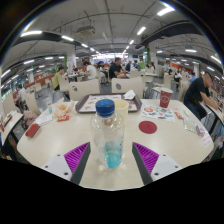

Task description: Pour water

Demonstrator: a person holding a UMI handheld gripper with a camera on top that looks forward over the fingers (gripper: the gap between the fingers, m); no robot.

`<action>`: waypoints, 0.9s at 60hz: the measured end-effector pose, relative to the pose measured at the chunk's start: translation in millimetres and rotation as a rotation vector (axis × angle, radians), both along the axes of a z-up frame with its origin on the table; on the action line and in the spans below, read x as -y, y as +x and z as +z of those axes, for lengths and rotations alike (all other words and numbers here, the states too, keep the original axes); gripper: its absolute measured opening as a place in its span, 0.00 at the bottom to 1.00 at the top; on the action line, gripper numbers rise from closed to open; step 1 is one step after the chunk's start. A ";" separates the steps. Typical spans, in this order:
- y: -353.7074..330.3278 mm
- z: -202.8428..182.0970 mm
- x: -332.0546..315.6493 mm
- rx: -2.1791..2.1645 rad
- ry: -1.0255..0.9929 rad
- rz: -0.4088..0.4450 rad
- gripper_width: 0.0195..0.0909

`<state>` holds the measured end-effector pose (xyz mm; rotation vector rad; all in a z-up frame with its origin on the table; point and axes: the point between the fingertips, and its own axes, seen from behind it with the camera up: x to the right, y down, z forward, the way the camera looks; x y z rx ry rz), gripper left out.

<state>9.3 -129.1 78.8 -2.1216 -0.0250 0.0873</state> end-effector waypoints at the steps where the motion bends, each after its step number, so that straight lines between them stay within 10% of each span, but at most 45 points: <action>1: -1.5 -0.5 -5.3 -0.002 0.009 -0.004 0.90; 27: -13.3 -14.2 -56.8 0.046 0.097 -0.015 0.30; 54: -86.0 112.7 -128.9 -0.254 0.197 0.067 0.27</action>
